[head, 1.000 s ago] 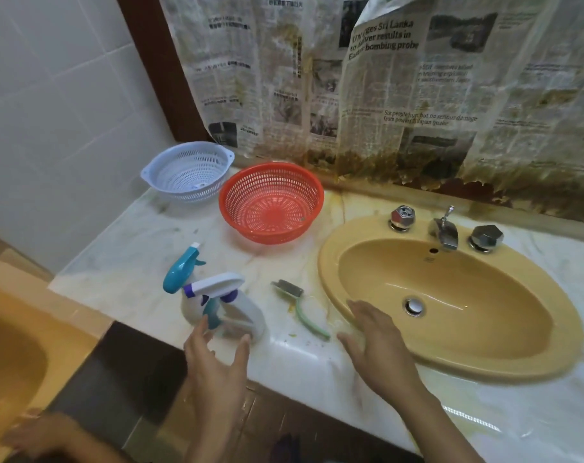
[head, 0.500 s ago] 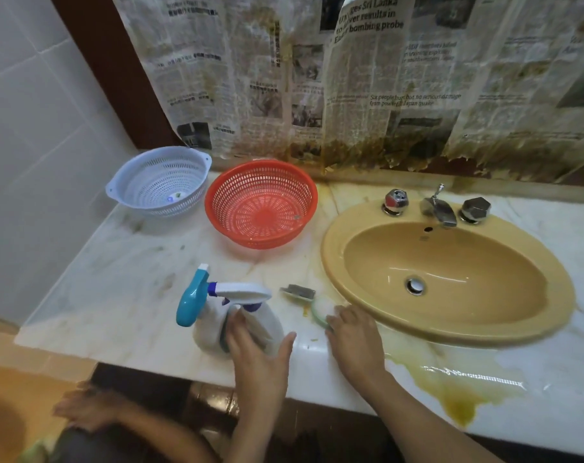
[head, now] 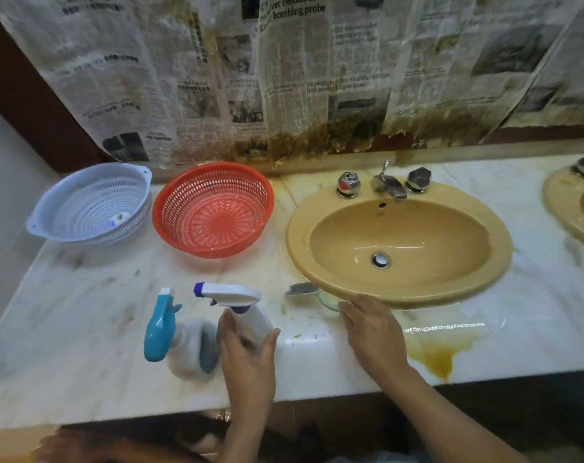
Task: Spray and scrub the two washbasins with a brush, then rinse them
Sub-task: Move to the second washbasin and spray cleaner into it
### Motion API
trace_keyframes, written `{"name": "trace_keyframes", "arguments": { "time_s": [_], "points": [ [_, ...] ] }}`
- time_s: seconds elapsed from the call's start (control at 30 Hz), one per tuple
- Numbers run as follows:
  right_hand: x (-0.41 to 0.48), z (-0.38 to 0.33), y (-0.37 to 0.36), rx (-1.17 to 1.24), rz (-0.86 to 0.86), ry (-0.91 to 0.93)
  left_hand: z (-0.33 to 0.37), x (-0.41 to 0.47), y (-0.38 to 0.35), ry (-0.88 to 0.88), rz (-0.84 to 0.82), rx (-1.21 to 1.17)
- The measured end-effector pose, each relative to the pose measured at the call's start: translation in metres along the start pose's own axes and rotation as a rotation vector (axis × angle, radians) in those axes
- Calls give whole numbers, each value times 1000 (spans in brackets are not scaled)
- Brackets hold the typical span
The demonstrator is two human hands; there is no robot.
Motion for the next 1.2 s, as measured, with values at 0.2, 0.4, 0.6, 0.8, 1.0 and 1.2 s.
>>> {"name": "trace_keyframes", "arguments": {
  "time_s": [0.2,0.4,0.6,0.8,1.0,1.2],
  "points": [
    [-12,42,48,-10,197,-57,20,-18,-30,-53,-143,-7],
    [-37,106,91,32,237,-234,52,-56,-81,-111,-275,-57],
    [-75,198,125,55,262,-366,92,-108,-158,-183,-373,-28],
    [-114,298,167,166,262,-467,130,-167,-252,-254,-461,-12],
    [-142,376,205,174,285,-499,153,-211,-325,-246,-508,-13],
    [-123,440,223,164,281,-483,170,-214,-377,-249,-490,35]
  ]
}}
Point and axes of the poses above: each hand's wrist, its own x-axis towards the middle knuckle, its own y-axis out of the back of the hand, z = x × y, the point moved 2 cm from there along x, towards the middle knuckle, and after that the axes turned 1 degree about -z, right-handed, at the moved point
